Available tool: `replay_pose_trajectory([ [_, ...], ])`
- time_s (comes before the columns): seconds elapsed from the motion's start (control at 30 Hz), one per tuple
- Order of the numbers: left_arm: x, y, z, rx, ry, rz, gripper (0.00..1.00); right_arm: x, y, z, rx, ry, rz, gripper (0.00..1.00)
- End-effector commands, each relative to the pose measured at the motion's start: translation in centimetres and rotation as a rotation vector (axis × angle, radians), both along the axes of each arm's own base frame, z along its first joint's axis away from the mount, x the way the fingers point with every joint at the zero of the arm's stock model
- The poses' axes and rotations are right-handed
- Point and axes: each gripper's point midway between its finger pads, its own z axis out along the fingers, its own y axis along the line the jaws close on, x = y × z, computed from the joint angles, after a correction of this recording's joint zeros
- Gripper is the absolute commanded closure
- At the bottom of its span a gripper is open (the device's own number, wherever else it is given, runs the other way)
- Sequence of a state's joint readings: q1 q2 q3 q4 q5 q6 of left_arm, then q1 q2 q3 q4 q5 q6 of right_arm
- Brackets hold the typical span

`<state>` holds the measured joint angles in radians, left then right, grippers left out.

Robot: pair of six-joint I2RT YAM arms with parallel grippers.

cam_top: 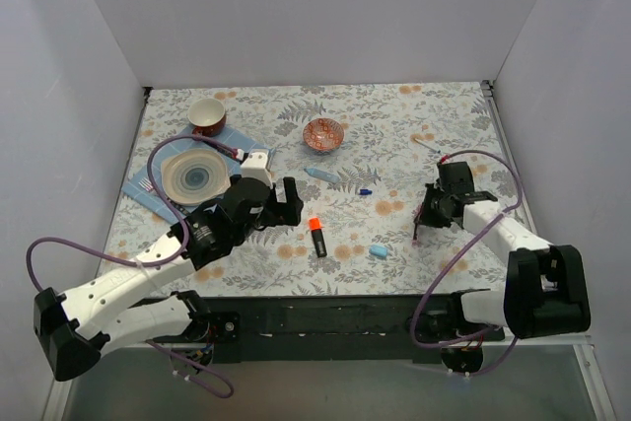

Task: Insert the pens into the pen caps

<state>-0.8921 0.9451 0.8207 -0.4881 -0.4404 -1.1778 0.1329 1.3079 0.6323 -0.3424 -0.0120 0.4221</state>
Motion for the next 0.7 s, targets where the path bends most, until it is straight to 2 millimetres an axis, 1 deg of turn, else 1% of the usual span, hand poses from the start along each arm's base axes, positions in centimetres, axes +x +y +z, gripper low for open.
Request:
replay_pose_trajectory([
  [0.0,-0.3,-5.4,4.5,-0.291,0.039,-0.098,0.11,3.5,3.0,6.4,0.052,-0.287,0.167,0.99],
  [0.03,-0.4,-6.0,4.8,-0.310,0.052,-0.114,0.10,3.6,3.3,7.2,0.059,-0.313,0.182,0.99],
  [0.07,-0.1,-6.6,5.5,-0.329,0.048,-0.118,0.10,3.5,3.6,7.8,0.066,-0.334,0.199,0.99],
  [0.1,0.4,-7.3,4.9,-0.318,0.068,-0.115,0.09,3.3,4.3,8.8,0.088,-0.369,0.237,0.99],
  [0.13,0.4,-8.0,4.9,-0.326,0.080,-0.142,0.10,3.3,4.8,9.6,0.104,-0.397,0.260,0.99],
  [0.17,0.8,-8.9,5.7,-0.349,0.072,-0.161,0.10,3.1,5.3,10.1,0.119,-0.416,0.280,0.99],
  [0.2,1.2,-9.6,5.0,-0.344,0.095,-0.170,0.11,2.5,6.3,11.1,0.157,-0.453,0.322,0.99],
  [0.23,0.9,-10.6,5.1,-0.364,0.115,-0.211,0.11,2.2,6.9,11.5,0.184,-0.475,0.345,0.99],
  [0.27,1.2,-11.6,6.2,-0.402,0.097,-0.236,0.12,1.8,7.5,12.0,0.215,-0.491,0.369,0.99],
  [0.3,1.2,-12.3,6.5,-0.422,0.100,-0.263,0.13,1.0,8.7,13.2,0.269,-0.522,0.419,0.99],
  [0.33,1.2,-13.2,6.4,-0.437,0.118,-0.280,0.13,0.5,9.4,13.6,0.312,-0.542,0.428,0.99],
  [0.37,0.7,-14.3,7.2,-0.474,0.122,-0.339,0.15,0.0,9.9,14.2,0.344,-0.560,0.444,0.99],
  [0.4,0.8,-14.8,7.9,-0.492,0.117,-0.355,0.16,-0.9,10.8,15.5,0.390,-0.598,0.483,0.99],
  [0.43,1.0,-15.4,7.7,-0.496,0.128,-0.365,0.16,-1.6,11.3,15.4,0.436,-0.592,0.476,0.99],
  [0.47,0.9,-16.1,8.1,-0.514,0.125,-0.395,0.17,-1.9,11.8,16.4,0.465,-0.629,0.491,0.99],
  [0.5,1.0,-16.5,8.5,-0.524,0.117,-0.409,0.17,-2.9,12.4,17.3,0.498,-0.652,0.516,0.99],
  [0.57,1.1,-17.5,8.4,-0.530,0.109,-0.451,0.17,-3.7,12.8,17.8,0.538,-0.648,0.511,0.99],
  [0.6,0.5,-18.1,8.6,-0.540,0.120,-0.502,0.17,-4.5,13.2,18.4,0.560,-0.660,0.535,0.99],
  [0.67,0.5,-19.2,9.2,-0.561,0.104,-0.553,0.17,-5.1,13.4,19.2,0.582,-0.667,0.541,0.99],
])
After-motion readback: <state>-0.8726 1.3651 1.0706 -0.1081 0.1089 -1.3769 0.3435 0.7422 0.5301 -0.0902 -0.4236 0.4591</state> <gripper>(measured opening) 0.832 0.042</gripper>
